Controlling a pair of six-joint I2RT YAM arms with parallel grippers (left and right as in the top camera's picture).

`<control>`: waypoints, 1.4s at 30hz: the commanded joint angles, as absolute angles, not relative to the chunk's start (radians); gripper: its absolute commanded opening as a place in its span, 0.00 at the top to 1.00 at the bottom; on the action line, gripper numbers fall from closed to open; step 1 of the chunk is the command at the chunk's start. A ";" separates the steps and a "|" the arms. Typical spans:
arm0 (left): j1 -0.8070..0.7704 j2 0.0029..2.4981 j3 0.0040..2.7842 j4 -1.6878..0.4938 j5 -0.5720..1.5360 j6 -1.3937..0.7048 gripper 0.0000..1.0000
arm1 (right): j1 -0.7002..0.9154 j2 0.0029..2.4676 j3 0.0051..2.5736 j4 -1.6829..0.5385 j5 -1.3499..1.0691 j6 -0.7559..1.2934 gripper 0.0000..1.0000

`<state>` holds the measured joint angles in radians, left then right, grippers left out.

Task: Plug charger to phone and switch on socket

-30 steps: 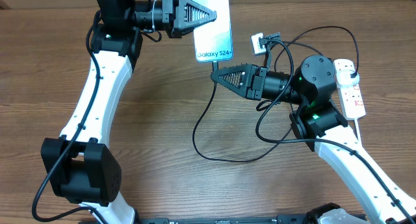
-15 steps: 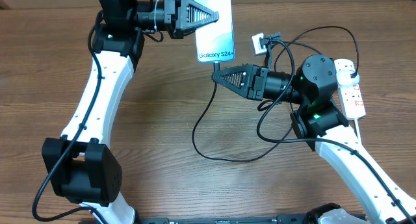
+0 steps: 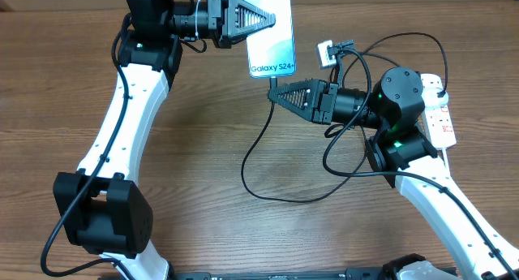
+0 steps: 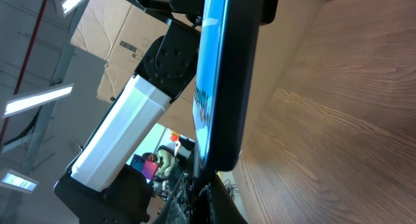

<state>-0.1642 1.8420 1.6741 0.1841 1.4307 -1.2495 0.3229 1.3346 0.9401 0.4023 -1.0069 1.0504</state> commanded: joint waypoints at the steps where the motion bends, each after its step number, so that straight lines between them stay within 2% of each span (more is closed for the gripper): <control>1: -0.218 1.811 1.684 0.183 1.581 -1.214 0.96 | 0.285 1.340 0.942 0.422 -0.853 1.048 0.96; 9: -0.213 1.811 1.684 0.184 1.580 -1.211 0.96 | 0.285 1.340 0.942 0.400 -0.859 1.047 0.96; 16: -0.185 1.811 1.684 0.184 1.580 -1.211 0.96 | 0.289 1.340 0.942 0.325 -0.872 1.047 0.84; 18: -0.173 1.811 1.684 0.184 1.580 -1.204 0.96 | 0.289 1.340 0.942 0.319 -0.892 1.043 0.74; 26: -0.130 1.811 1.676 0.175 1.580 -1.076 0.96 | 0.289 1.340 0.942 0.289 -0.961 1.018 0.62; 34: -0.110 1.811 1.571 0.078 1.579 -0.879 0.96 | 0.289 1.340 0.942 0.092 -0.967 0.902 0.55; 39: -0.107 1.811 1.462 0.079 1.552 -0.859 0.96 | 0.289 1.340 0.942 -0.049 -0.962 0.821 0.47; 42: -0.097 1.811 1.405 0.079 1.523 -0.828 0.96 | 0.289 1.340 0.942 -0.158 -0.941 0.773 0.46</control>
